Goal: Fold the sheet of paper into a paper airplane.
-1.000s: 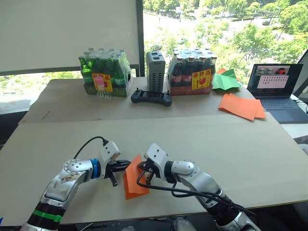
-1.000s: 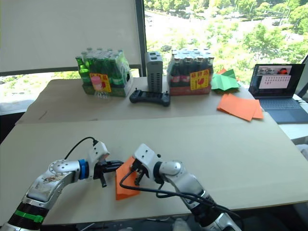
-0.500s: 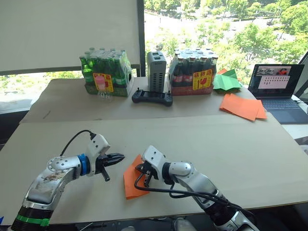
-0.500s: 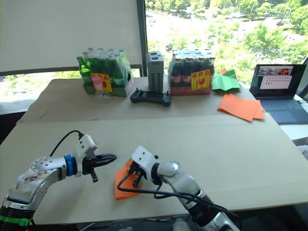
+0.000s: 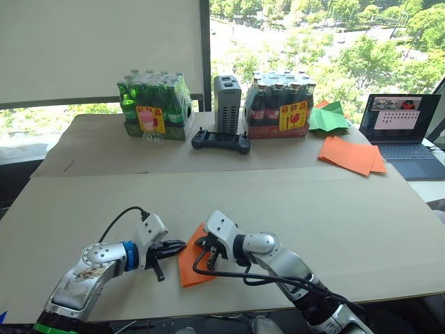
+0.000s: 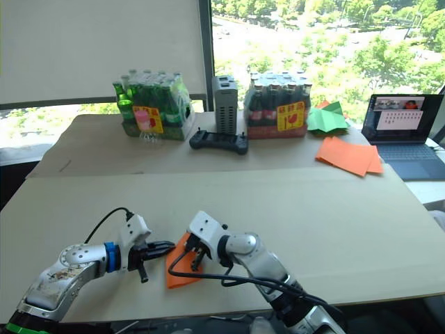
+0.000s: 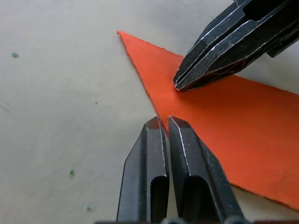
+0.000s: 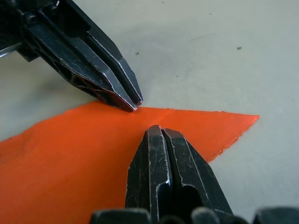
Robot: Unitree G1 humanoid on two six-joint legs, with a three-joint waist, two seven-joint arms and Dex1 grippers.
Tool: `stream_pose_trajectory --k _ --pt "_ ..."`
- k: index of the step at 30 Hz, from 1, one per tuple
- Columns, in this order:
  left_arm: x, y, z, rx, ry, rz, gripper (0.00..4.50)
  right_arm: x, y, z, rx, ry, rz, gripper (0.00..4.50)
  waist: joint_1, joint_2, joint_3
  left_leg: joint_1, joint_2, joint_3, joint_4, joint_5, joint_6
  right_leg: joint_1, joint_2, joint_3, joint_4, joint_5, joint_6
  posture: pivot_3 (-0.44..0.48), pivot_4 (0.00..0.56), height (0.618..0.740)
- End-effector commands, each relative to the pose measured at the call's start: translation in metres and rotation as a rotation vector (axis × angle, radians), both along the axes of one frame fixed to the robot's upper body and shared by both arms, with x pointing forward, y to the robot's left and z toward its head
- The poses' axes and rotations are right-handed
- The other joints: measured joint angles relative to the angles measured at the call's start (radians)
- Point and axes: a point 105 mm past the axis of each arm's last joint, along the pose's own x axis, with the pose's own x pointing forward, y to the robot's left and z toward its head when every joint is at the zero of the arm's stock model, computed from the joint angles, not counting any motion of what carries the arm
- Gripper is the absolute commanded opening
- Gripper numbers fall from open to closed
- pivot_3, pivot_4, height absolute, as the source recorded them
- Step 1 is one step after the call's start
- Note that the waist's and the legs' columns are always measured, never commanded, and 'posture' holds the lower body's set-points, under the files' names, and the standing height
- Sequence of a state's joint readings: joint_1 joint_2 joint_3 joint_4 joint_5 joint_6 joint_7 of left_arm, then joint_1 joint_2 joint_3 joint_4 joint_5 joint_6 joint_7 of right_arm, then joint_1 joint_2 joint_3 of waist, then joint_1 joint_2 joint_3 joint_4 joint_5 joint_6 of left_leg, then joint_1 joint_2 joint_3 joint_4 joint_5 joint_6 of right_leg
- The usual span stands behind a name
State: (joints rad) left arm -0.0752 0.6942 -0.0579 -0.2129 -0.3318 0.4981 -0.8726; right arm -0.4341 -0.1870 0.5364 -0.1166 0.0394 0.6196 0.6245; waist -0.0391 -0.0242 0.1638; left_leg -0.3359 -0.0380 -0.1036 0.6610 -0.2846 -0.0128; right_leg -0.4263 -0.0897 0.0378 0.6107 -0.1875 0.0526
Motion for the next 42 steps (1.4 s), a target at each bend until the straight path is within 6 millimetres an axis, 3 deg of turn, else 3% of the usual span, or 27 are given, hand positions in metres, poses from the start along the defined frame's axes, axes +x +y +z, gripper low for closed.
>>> stream_pose_trajectory --k 1,9,18,27,35,39,42 --pt "-0.004 -0.006 -0.014 0.018 0.04 -0.005 0.28 0.001 0.0 0.009 0.016 -0.027 0.002 0.0 0.001 0.0 0.0 0.0 0.0 0.0 0.0 0.0 0.0 0.0 0.0 0.0 0.0 0.0 0.0 0.0 0.15 0.723" --pt "-0.006 -0.028 -0.007 -0.016 0.024 -0.06 0.28 0.006 -0.007 0.01 0.01 -0.04 -0.013 0.0 0.015 0.0 0.0 0.0 -0.001 0.0 0.0 0.0 0.0 0.001 -0.001 0.0 0.0 0.0 0.0 0.0 0.15 0.723" --pt "-0.009 -0.037 0.012 -0.052 -0.002 -0.1 0.28 0.004 -0.01 0.0 -0.017 -0.019 -0.031 0.0 0.022 0.0 0.0 0.0 -0.002 0.0 0.0 0.0 0.0 0.001 -0.001 0.0 -0.001 0.0 0.0 0.0 0.15 0.723" --pt "-0.011 -0.039 0.034 -0.056 -0.036 -0.137 0.28 0.007 -0.014 -0.003 -0.033 -0.013 -0.046 0.0 0.008 0.0 0.0 -0.001 0.0 0.0 0.0 0.0 0.0 0.0 0.0 0.0 0.0 0.0 0.001 0.0 0.15 0.723" --pt "-0.003 -0.019 0.032 -0.021 -0.036 -0.085 0.28 0.012 -0.018 -0.004 -0.051 -0.016 -0.069 0.0 -0.002 0.0 0.0 -0.001 0.0 0.0 0.0 0.0 0.0 0.0 0.0 0.0 0.0 0.0 0.001 0.0 0.15 0.723" --pt "-0.008 -0.035 0.053 -0.129 -0.042 -0.147 0.28 0.014 -0.021 -0.006 -0.06 -0.012 -0.081 0.0 0.002 0.0 0.0 -0.001 -0.001 0.0 0.0 0.0 0.0 0.0 0.0 0.0 0.0 -0.001 0.001 0.0 0.15 0.723" --pt "-0.012 -0.041 0.047 -0.144 -0.016 -0.169 0.28 0.015 -0.02 -0.006 -0.057 -0.012 -0.083 0.0 -0.001 0.0 0.0 -0.001 -0.001 0.0 0.0 0.0 0.0 0.0 -0.001 0.0 -0.001 0.0 0.001 0.0 0.15 0.723"
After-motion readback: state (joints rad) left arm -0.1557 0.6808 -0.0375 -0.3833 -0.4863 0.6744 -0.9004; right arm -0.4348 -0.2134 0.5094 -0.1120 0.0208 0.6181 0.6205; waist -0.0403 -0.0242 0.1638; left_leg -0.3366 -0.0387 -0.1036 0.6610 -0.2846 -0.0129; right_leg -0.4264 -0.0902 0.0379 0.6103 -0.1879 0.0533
